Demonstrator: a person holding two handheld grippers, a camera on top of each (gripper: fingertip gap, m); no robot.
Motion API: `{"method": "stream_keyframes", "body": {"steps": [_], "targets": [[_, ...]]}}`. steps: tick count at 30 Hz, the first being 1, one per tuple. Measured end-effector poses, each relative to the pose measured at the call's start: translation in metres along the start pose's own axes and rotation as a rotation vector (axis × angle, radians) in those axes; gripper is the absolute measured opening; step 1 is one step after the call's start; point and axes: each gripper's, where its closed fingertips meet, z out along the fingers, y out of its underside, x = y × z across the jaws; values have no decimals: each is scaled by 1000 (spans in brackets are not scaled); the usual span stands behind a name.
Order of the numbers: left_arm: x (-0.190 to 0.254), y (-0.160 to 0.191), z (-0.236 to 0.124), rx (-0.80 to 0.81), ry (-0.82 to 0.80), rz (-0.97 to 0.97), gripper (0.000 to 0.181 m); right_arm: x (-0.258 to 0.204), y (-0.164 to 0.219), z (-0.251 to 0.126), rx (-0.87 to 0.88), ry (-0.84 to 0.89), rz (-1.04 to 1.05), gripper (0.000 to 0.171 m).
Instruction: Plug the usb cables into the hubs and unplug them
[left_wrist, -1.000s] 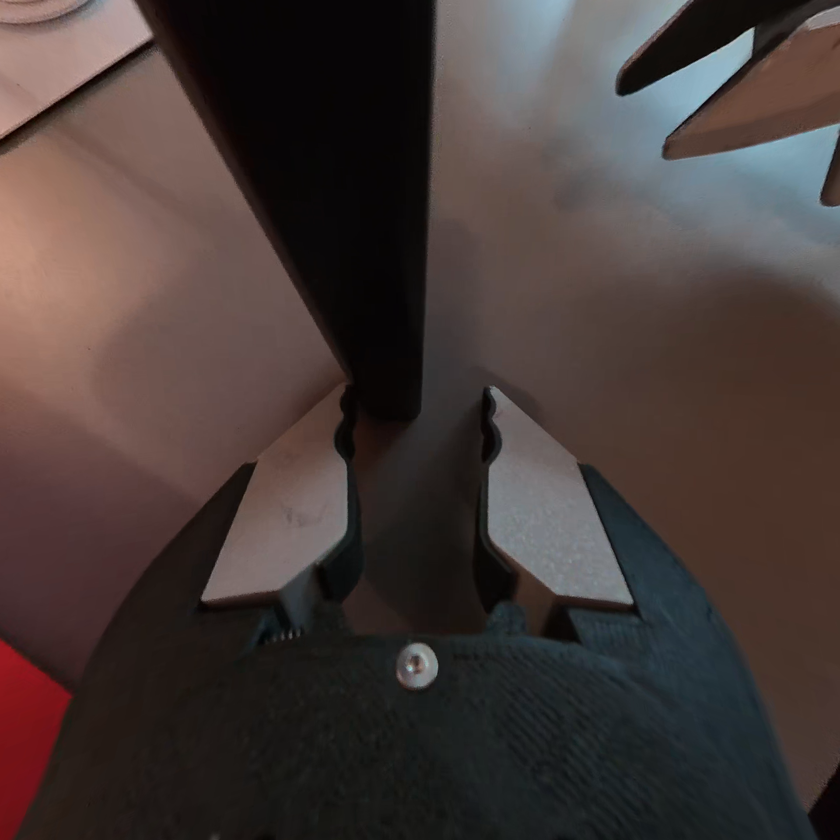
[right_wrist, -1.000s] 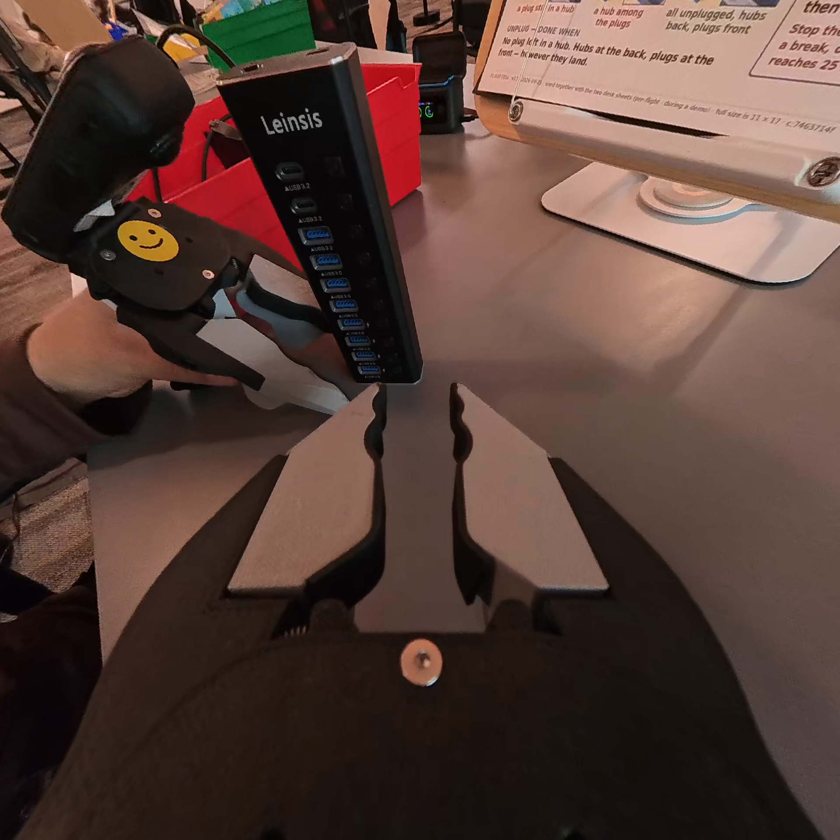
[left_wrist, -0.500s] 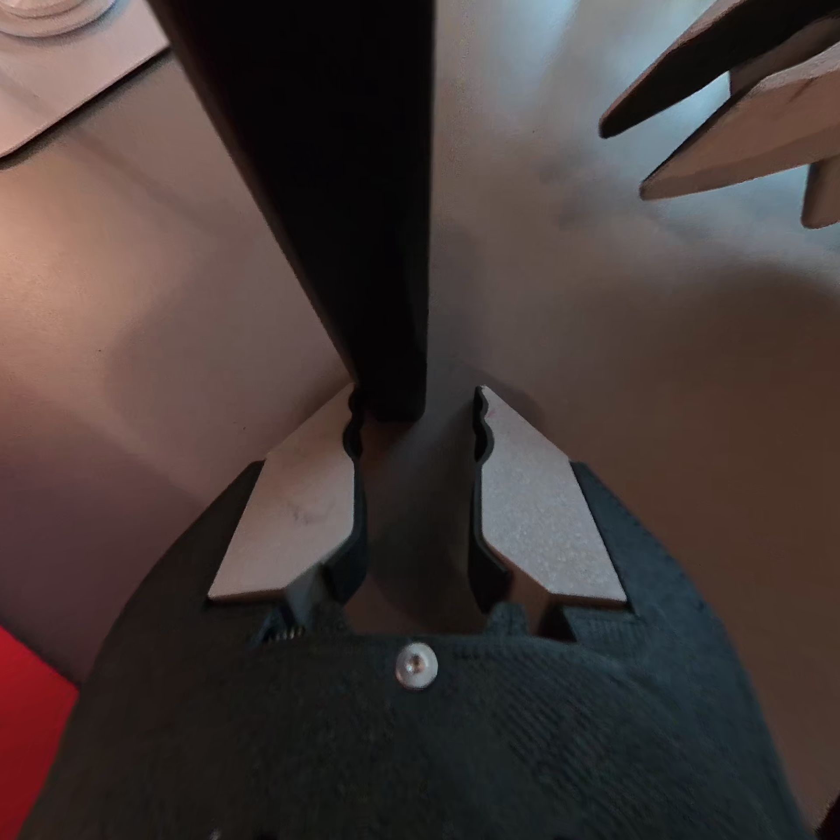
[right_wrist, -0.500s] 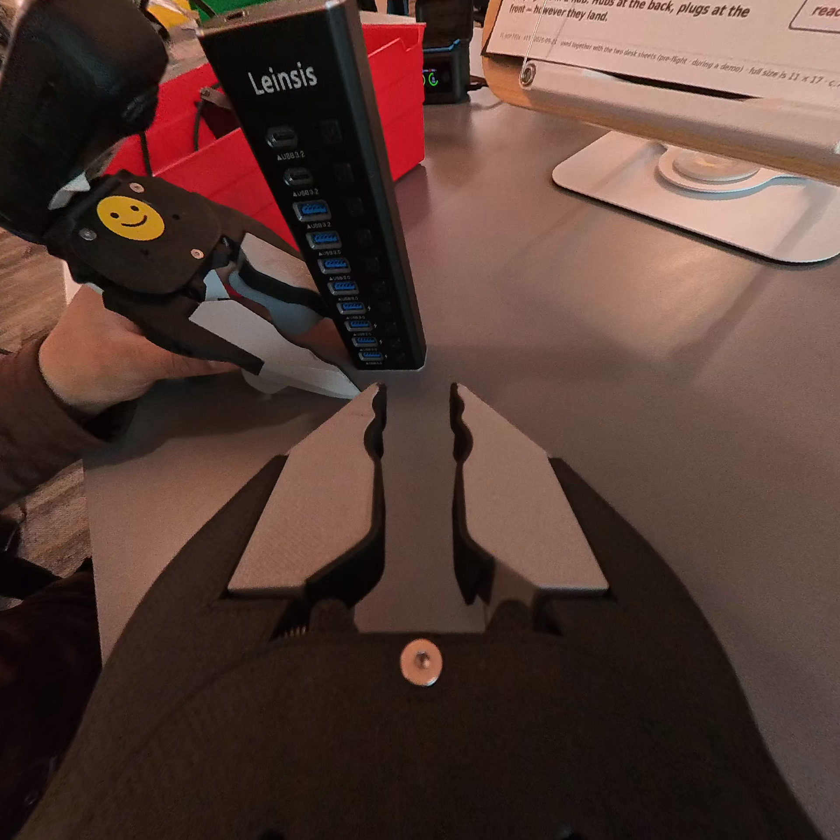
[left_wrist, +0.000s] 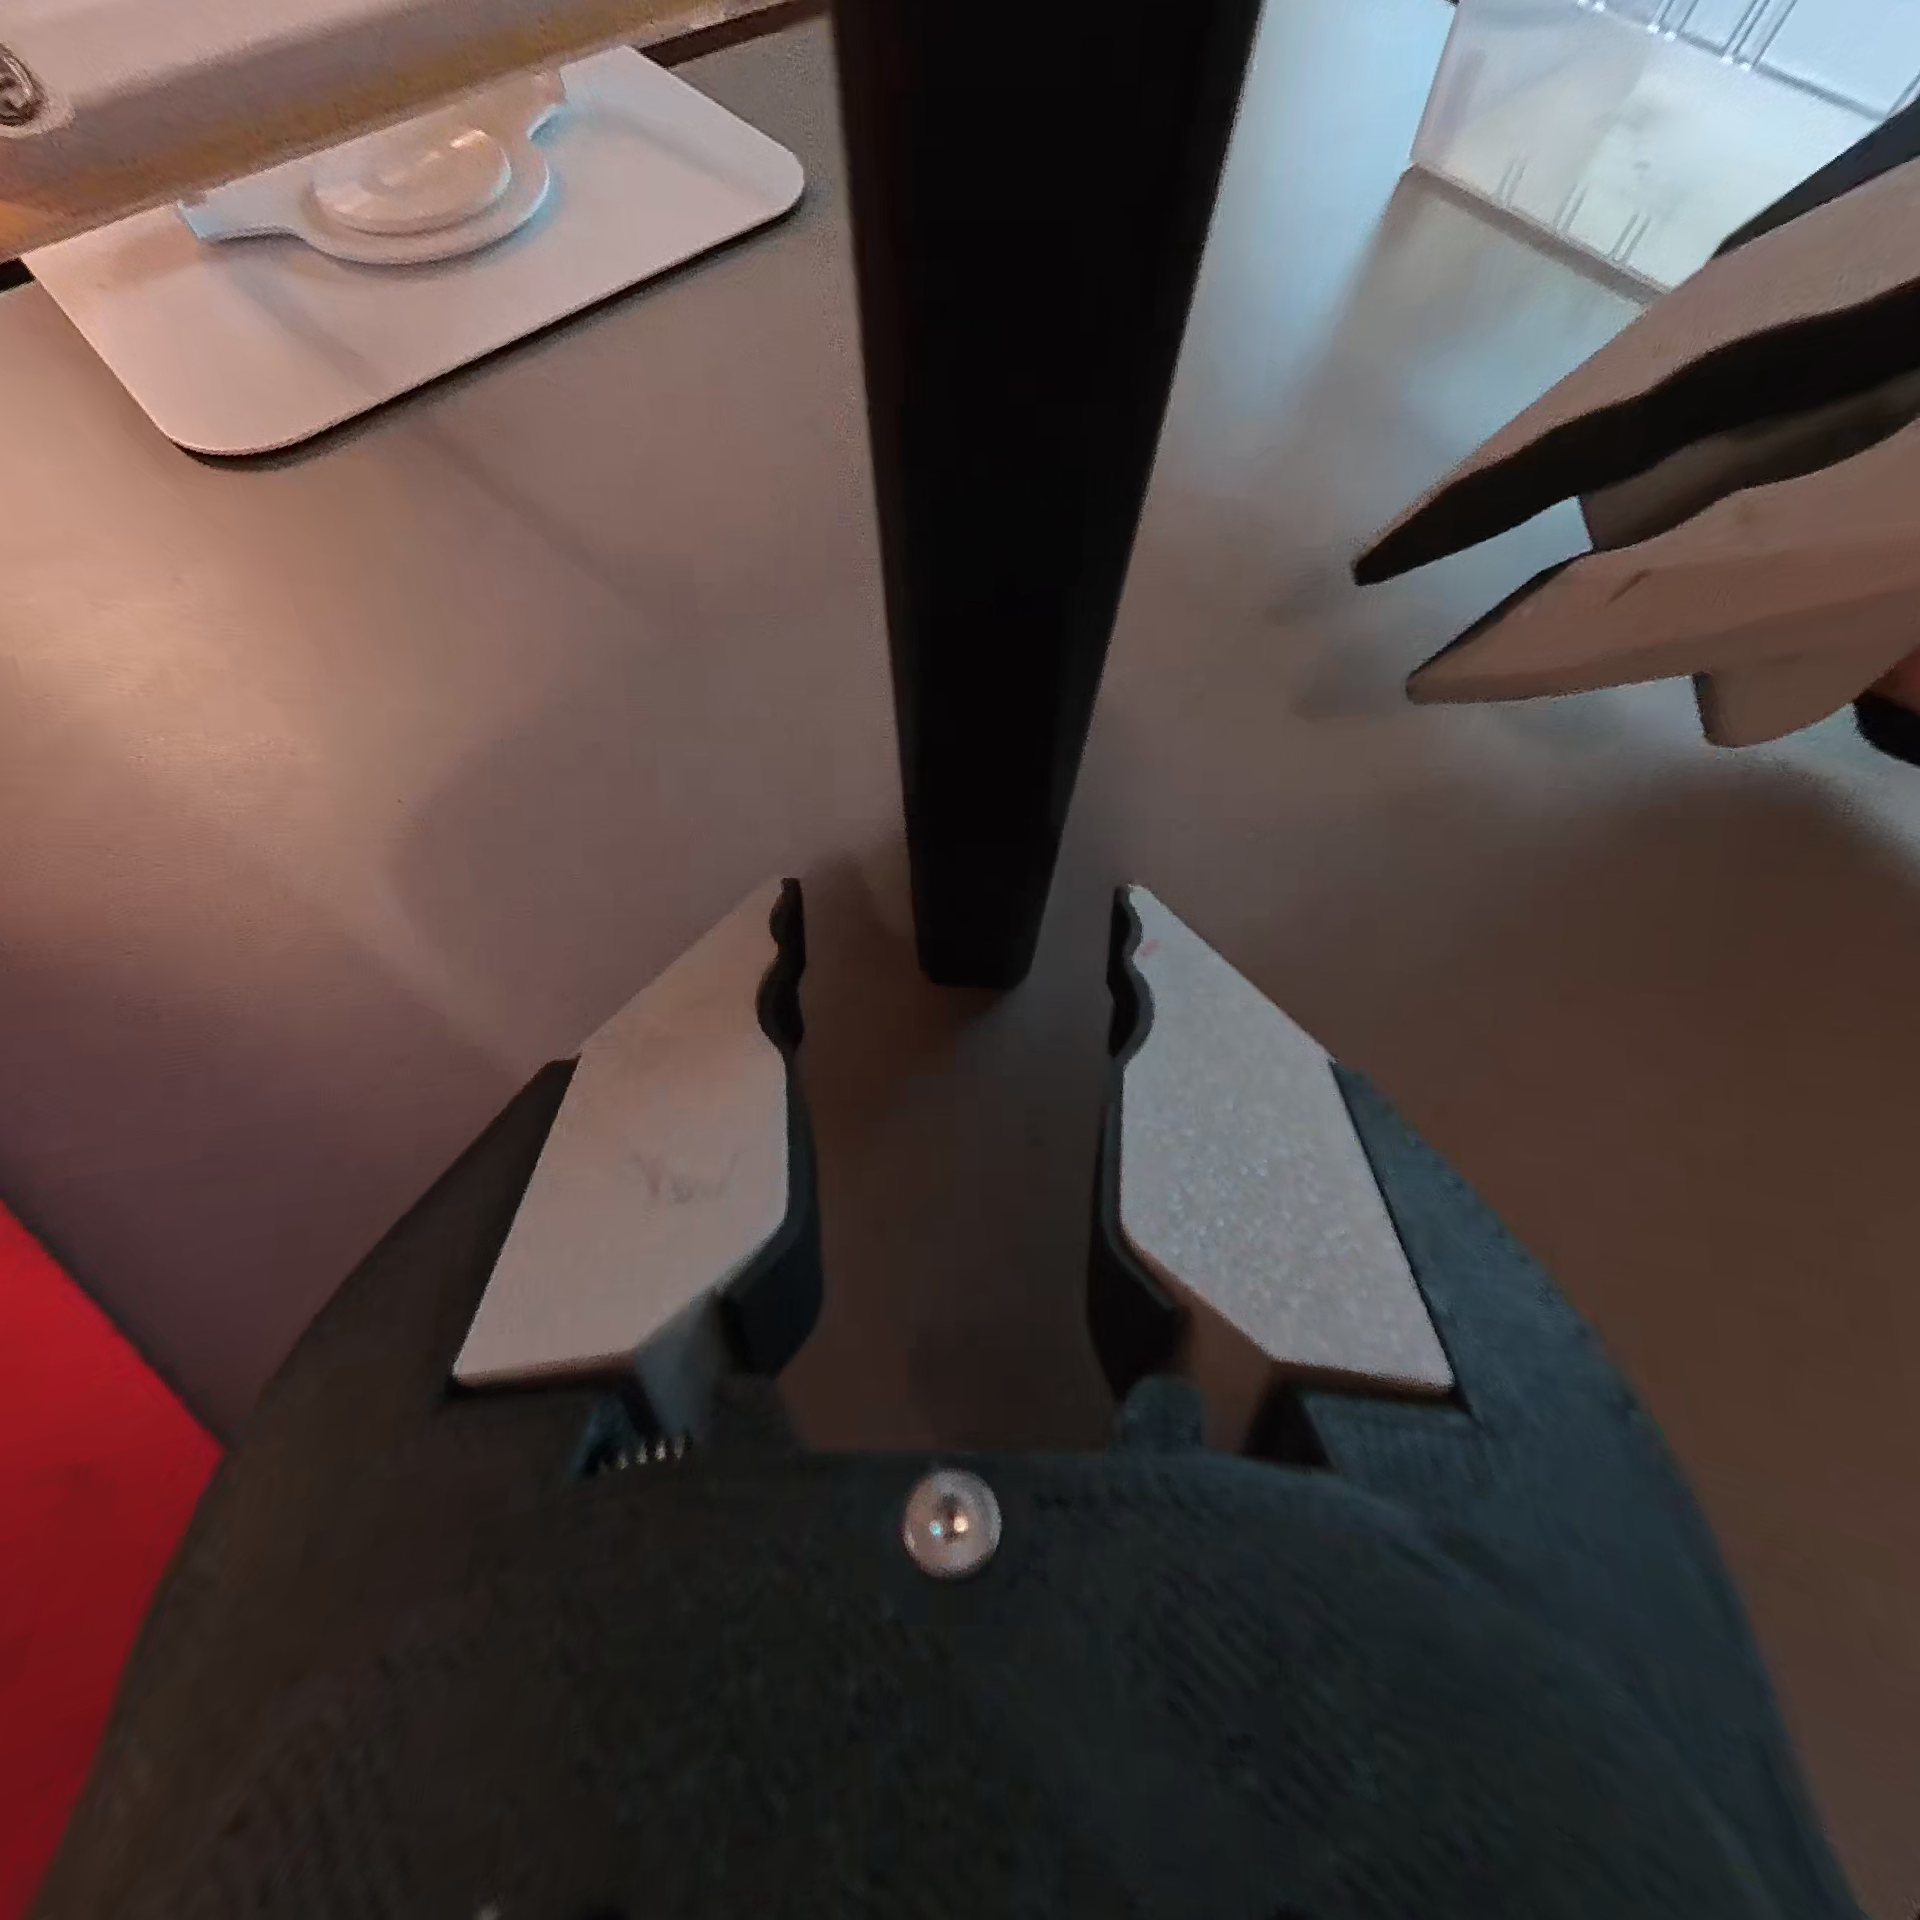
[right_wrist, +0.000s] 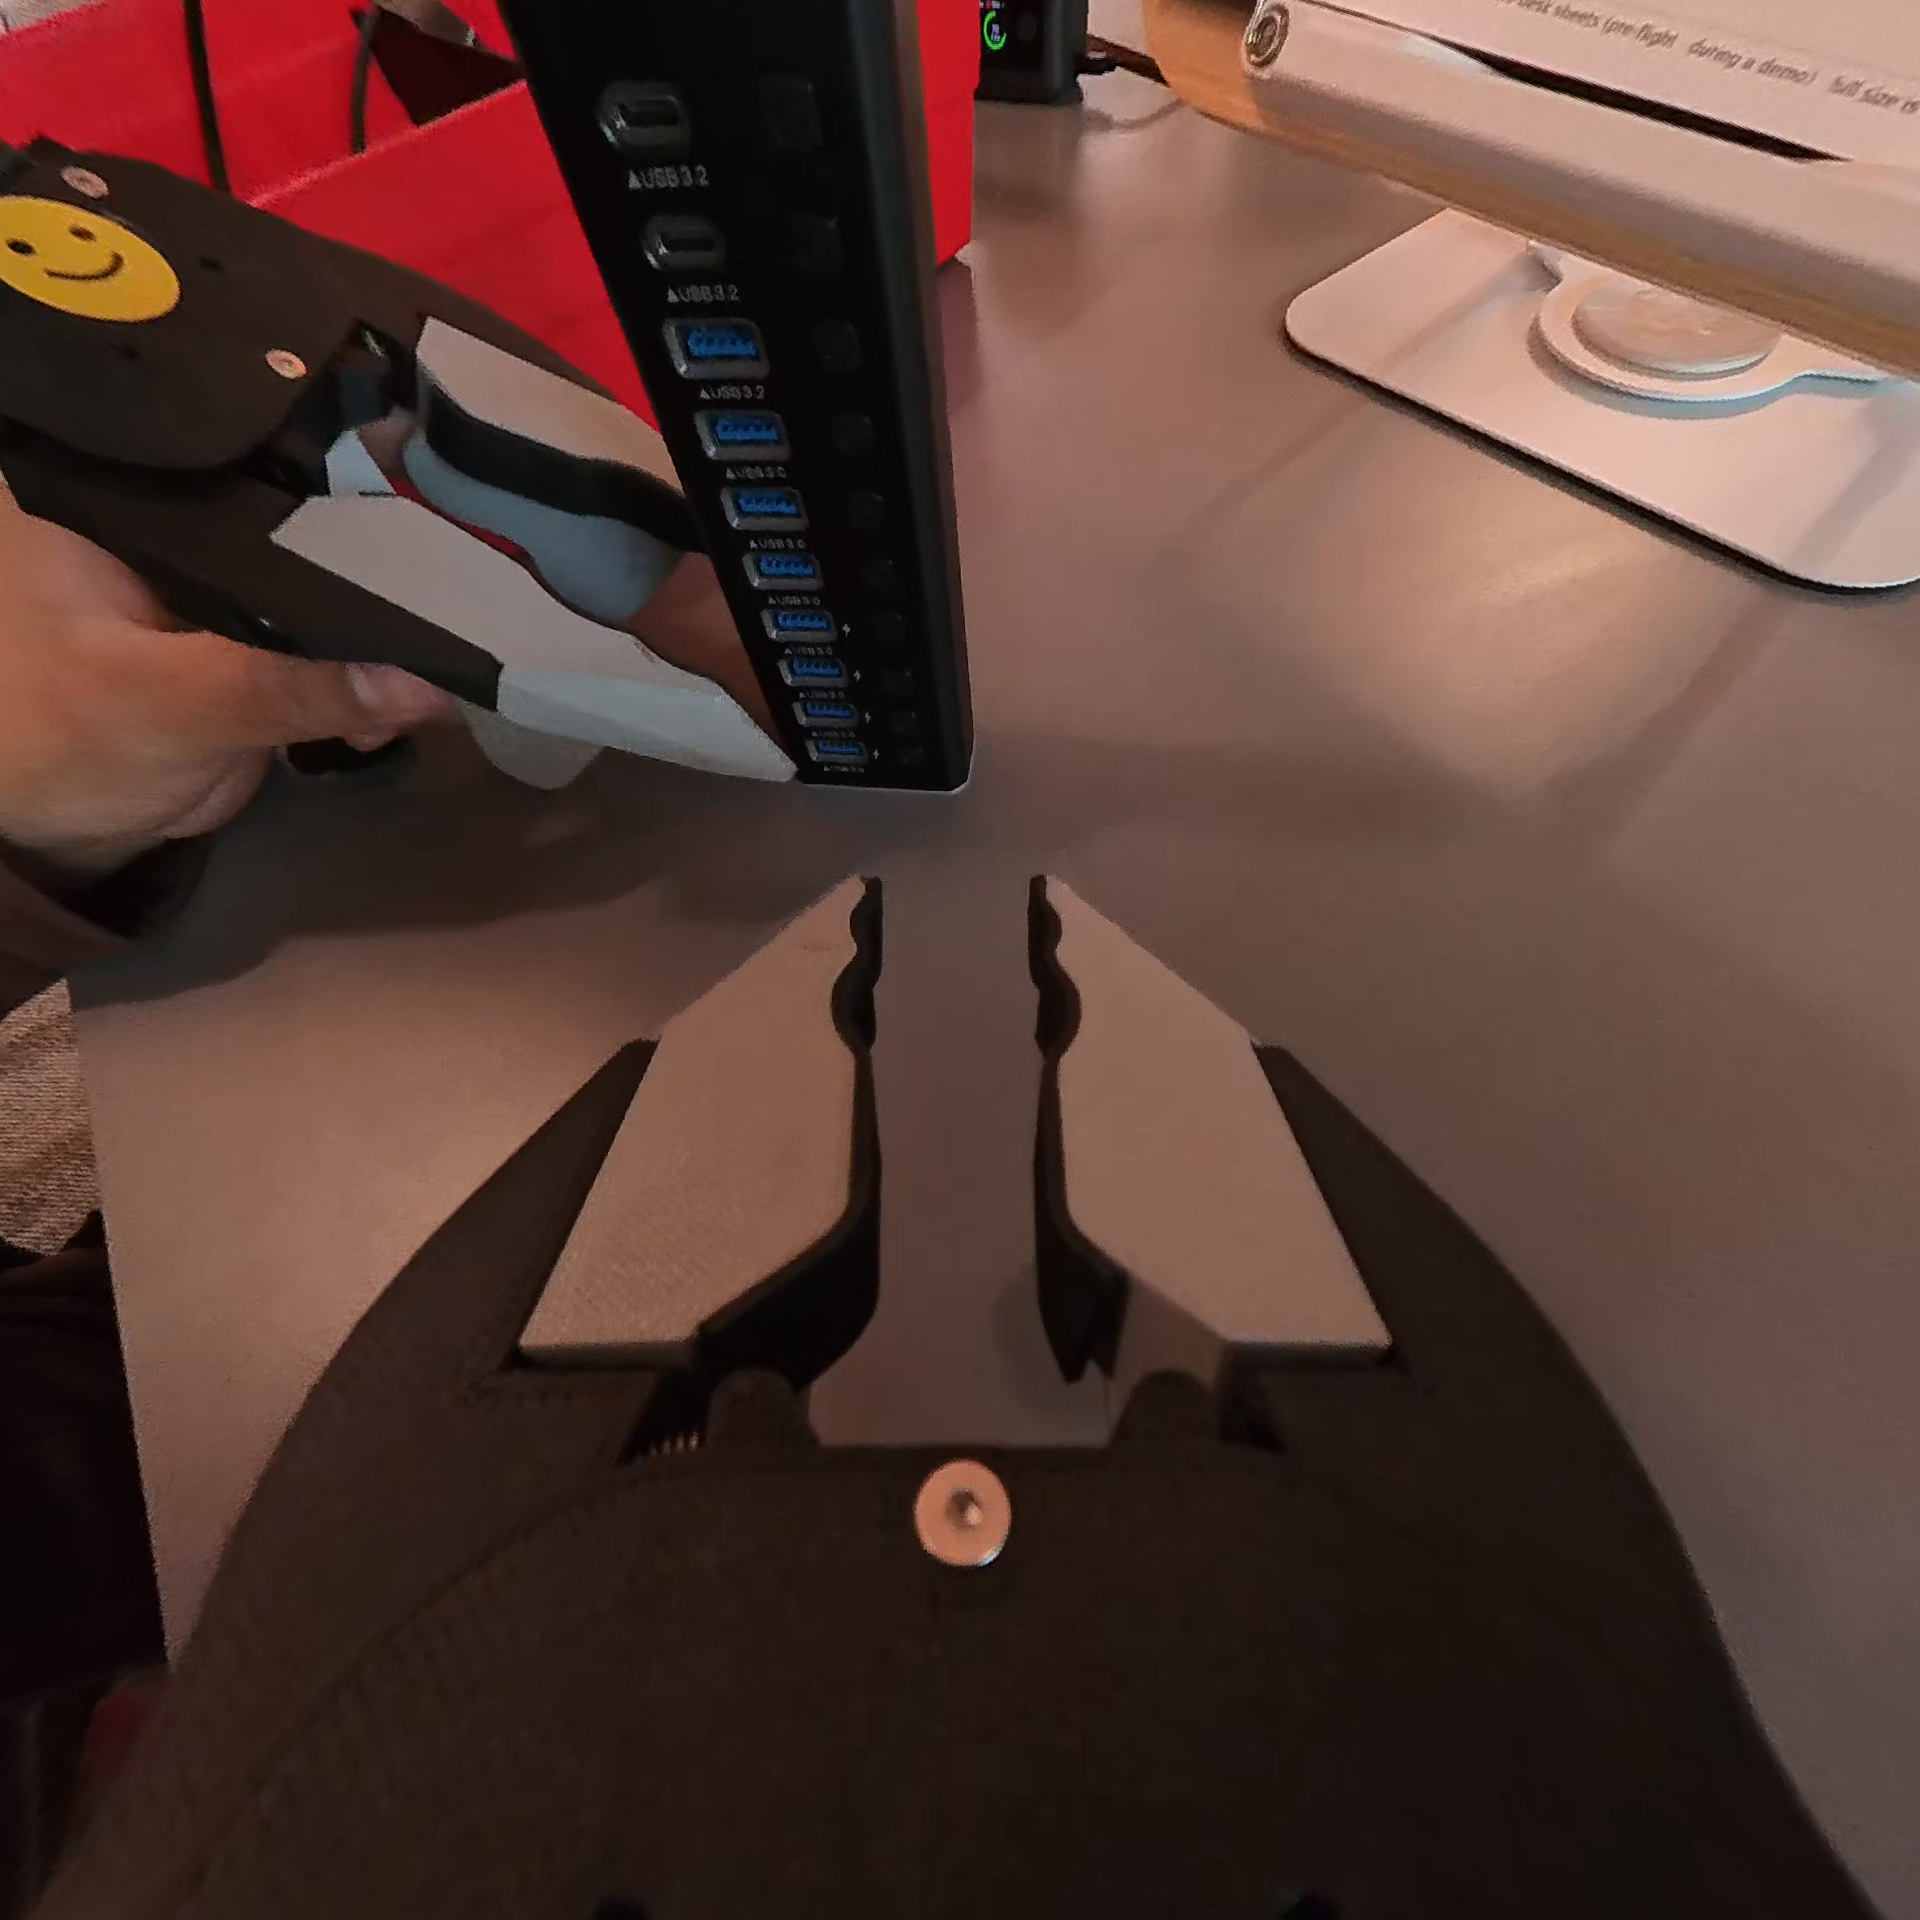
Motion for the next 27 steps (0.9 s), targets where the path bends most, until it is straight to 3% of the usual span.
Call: {"method": "stream_keyframes", "body": {"steps": [6,11,18,22,27], "targets": [[9,-11,-13,104,28,48,45,8,5,0,-19,62,-31,26],[6,-14,-16,133,44,3,59,17,0,-2,23,101,-22,37],[12,-13,-15,128,4,84,54,15,8,6,-4,48,55,41],[12,-7,-14,86,-35,80,65,18,23,11,-90,34,164,46],[12,-8,-21,120,-60,96,63,19,20,8,-61,18,198,52]]}}
